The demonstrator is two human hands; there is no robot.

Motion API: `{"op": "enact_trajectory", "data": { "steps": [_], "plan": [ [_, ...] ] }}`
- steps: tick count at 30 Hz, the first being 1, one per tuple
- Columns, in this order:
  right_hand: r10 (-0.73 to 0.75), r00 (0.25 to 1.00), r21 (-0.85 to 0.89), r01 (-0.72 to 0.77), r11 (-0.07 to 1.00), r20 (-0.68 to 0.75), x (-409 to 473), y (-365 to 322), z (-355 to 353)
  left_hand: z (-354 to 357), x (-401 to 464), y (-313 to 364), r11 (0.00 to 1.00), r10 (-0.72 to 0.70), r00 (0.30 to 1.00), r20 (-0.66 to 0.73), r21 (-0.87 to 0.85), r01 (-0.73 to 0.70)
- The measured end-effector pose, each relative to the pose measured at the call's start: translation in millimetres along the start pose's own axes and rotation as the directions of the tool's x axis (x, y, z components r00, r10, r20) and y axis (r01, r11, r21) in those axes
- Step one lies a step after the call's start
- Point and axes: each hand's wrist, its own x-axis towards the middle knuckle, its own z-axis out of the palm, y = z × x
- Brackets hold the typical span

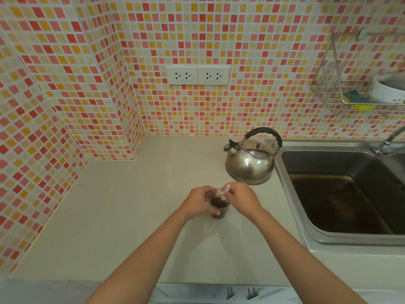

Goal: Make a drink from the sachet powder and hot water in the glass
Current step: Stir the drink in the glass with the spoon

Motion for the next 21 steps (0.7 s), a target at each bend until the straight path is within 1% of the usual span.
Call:
{"op": "enact_trajectory", "data": {
  "steps": [3,5,7,9,10,11,12,13,15,17,19,21],
  "plan": [
    [0.152,0.988,0.179,-0.146,0.973,-0.019,2,6,5,1,1,0,1.0,-0.01,1.0,0.003,-0.008,0.01],
    [0.263,0.965,0.349,-0.24,0.906,-0.018,1,7,7,0,1,0,1.0,-0.013,1.0,0.004,-0.001,0.013],
    [0.363,0.932,0.493,-0.311,0.813,-0.012,1,9,4,0,2,-1,1.0,-0.016,1.0,0.006,0.005,0.016],
    [0.422,0.906,0.605,-0.341,0.719,0.008,1,11,-2,0,2,-2,1.0,-0.014,1.0,0.004,-0.003,0.014],
    [0.431,0.902,0.64,-0.339,0.689,0.014,1,11,-6,0,3,-2,1.0,-0.014,1.0,0.0,-0.007,0.014],
    [0.425,0.905,0.655,-0.328,0.681,0.011,1,11,-11,1,3,-3,1.0,-0.013,1.0,-0.005,-0.009,0.013],
    [0.402,0.916,0.652,-0.304,0.695,-0.001,1,10,-15,1,3,-3,1.0,-0.011,1.0,-0.007,-0.009,0.011],
    [0.358,0.933,0.633,-0.268,0.727,-0.017,0,8,-18,1,4,-4,1.0,-0.008,1.0,-0.006,-0.007,0.008],
    [0.207,0.978,0.557,-0.159,0.815,-0.024,-3,1,-23,0,3,-4,1.0,-0.003,1.0,0.0,-0.008,0.003],
    [0.03,0.999,0.421,-0.043,0.906,0.036,-8,-7,-24,0,3,-4,1.0,-0.004,1.0,0.002,-0.015,0.004],
    [-0.082,0.991,0.177,0.062,0.982,0.104,-10,-12,-19,0,3,-3,1.0,0.001,1.0,0.0,-0.015,-0.001],
    [-0.116,0.985,-0.075,0.126,0.989,0.131,-9,-15,-15,0,2,-2,1.0,0.004,1.0,0.001,-0.006,-0.004]
  ]
}}
